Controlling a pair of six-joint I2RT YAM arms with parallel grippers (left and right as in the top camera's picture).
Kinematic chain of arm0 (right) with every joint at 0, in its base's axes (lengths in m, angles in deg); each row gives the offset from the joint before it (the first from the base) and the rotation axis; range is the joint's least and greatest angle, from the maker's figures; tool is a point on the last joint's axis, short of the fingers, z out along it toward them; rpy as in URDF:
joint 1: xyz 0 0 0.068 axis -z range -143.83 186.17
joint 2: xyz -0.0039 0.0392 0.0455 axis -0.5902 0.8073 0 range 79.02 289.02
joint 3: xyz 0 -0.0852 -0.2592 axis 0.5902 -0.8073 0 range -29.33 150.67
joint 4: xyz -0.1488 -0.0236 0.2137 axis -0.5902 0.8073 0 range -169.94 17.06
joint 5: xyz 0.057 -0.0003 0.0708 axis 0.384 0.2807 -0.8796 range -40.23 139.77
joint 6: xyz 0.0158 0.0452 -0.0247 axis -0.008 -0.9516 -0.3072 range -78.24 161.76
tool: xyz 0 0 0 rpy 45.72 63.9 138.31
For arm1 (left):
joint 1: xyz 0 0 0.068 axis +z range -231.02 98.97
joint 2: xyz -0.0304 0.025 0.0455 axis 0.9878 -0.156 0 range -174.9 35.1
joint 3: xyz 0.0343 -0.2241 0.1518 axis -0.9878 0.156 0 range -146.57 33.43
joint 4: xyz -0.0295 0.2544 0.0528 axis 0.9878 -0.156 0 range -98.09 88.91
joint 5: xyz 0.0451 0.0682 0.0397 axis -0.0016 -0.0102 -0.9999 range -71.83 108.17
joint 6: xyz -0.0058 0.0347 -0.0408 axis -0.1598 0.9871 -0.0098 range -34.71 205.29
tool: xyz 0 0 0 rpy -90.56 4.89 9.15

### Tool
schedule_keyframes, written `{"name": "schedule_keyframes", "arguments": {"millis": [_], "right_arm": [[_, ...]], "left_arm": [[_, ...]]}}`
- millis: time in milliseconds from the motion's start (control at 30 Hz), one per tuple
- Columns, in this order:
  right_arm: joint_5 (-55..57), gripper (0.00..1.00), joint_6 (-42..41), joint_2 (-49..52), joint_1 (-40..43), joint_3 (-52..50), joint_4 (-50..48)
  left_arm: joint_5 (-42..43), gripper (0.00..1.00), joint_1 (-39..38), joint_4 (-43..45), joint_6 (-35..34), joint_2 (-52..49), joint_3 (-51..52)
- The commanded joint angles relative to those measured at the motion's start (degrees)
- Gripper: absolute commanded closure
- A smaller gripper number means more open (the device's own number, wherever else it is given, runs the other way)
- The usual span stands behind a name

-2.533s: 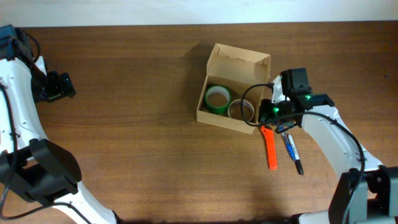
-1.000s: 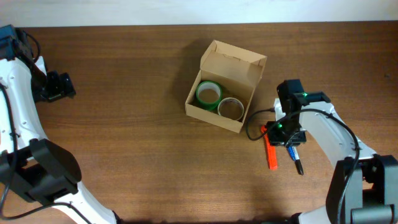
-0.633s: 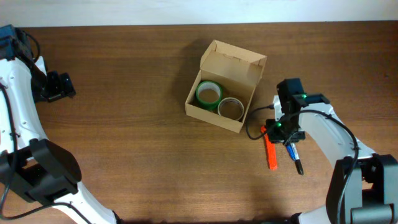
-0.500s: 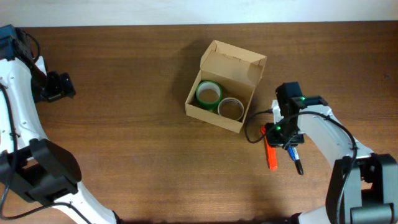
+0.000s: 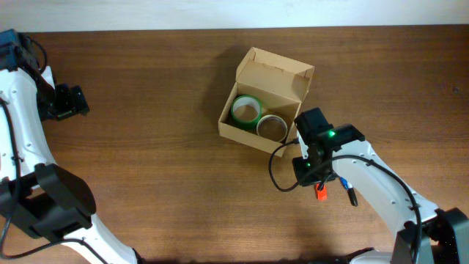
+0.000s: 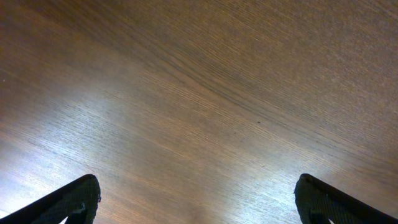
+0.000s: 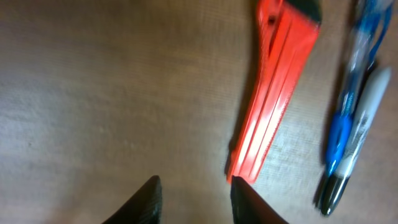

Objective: Pack container
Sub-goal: 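Grasp the orange box cutter with the right gripper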

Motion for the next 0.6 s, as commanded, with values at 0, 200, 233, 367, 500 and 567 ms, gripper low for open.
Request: {"name": "schedule_keyframes", "arguments": {"millis": [0, 200, 233, 367, 500, 567], "right_arm": [[1.8, 0.60, -1.1, -1.2, 1.1, -0.5, -2.2], [1.8, 0.57, -0.4, -1.1, 4.9, -0.9, -4.3], [1.8, 0.57, -0.2, -1.1, 5.7, -1.2, -4.8], [1.5, 0.57, 0.7, -1.1, 8.5, -2.9, -7.0], [1.4, 0.55, 1.5, -0.5, 9.1, -3.9, -8.4], [1.4, 0.55, 1.5, 0.6, 9.1, -4.2, -8.9]], "left_arm": [[0.4, 0.00, 0.3, 0.1, 0.7, -0.3, 0.4], [0.4, 0.00, 0.3, 0.2, 0.7, -0.3, 0.4], [0.4, 0.00, 0.3, 0.1, 0.7, -0.3, 0.4], [0.4, 0.00, 0.3, 0.1, 0.7, -0.3, 0.4], [0.4, 0.00, 0.3, 0.1, 0.7, -0.3, 0.4], [0.4, 0.00, 0.3, 0.1, 0.7, -0.3, 0.4]]}}
